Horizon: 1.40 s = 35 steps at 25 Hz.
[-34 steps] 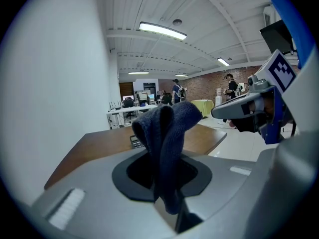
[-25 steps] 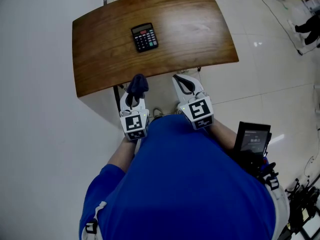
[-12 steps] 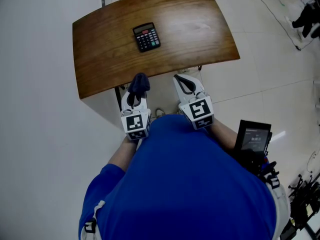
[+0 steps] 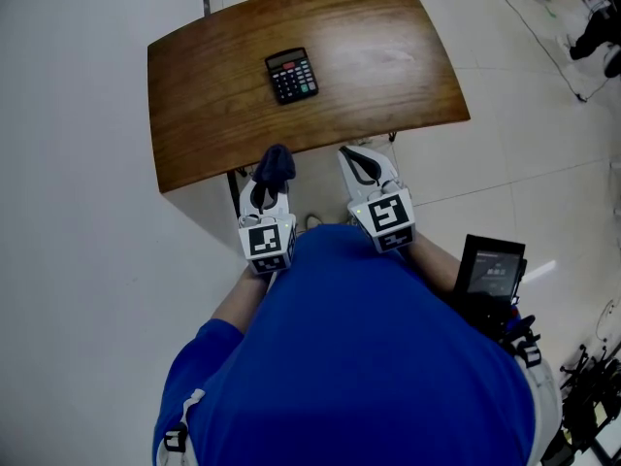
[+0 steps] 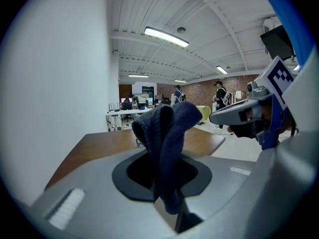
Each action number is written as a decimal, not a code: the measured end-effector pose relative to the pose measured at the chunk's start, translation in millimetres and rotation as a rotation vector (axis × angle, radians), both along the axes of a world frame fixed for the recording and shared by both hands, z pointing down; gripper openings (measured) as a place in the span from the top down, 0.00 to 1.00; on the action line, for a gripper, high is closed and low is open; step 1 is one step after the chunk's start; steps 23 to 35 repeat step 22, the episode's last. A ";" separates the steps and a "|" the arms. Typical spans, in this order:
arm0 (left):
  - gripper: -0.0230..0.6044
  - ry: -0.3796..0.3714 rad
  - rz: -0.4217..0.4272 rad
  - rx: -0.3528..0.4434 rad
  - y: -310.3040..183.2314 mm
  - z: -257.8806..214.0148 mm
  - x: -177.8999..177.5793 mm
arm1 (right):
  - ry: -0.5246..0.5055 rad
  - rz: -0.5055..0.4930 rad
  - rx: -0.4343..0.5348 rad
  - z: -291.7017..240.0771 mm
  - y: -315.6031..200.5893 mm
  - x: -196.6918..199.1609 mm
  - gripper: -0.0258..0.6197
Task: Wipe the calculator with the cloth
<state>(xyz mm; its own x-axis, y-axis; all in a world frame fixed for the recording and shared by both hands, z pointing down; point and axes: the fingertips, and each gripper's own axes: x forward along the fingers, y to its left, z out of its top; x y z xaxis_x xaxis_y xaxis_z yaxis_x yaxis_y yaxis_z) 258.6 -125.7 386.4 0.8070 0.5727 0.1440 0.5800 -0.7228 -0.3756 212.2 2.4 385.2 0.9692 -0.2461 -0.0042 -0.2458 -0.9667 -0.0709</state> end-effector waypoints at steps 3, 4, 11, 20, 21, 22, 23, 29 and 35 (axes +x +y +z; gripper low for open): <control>0.86 -0.010 -0.008 0.006 -0.7 -0.5 0.0 | 0.013 0.002 -0.005 -1.9 0.0 1.0 0.96; 0.86 -0.009 -0.008 0.005 -1.0 -0.6 0.2 | 0.013 0.001 -0.007 -2.1 -0.4 1.0 0.96; 0.86 -0.021 -0.003 0.004 1.4 -0.9 0.1 | -0.002 0.001 -0.015 -0.4 -1.1 0.3 0.96; 0.86 -0.017 0.000 0.014 -0.7 1.5 0.7 | 0.002 0.003 0.008 0.4 -3.8 0.6 0.96; 0.86 -0.022 -0.006 0.013 -0.8 -0.1 0.3 | 0.004 0.003 0.006 0.8 -3.9 0.8 0.96; 0.86 -0.027 -0.013 0.011 -1.0 -1.8 0.0 | 0.005 0.003 0.003 0.8 -4.1 0.9 0.96; 0.86 -0.027 -0.013 0.011 -1.0 -1.8 0.0 | 0.005 0.003 0.003 0.8 -4.1 0.9 0.96; 0.86 -0.027 -0.013 0.011 -1.0 -1.8 0.0 | 0.005 0.003 0.003 0.8 -4.1 0.9 0.96; 0.86 -0.027 -0.013 0.011 -1.0 -1.8 0.0 | 0.005 0.003 0.003 0.8 -4.1 0.9 0.96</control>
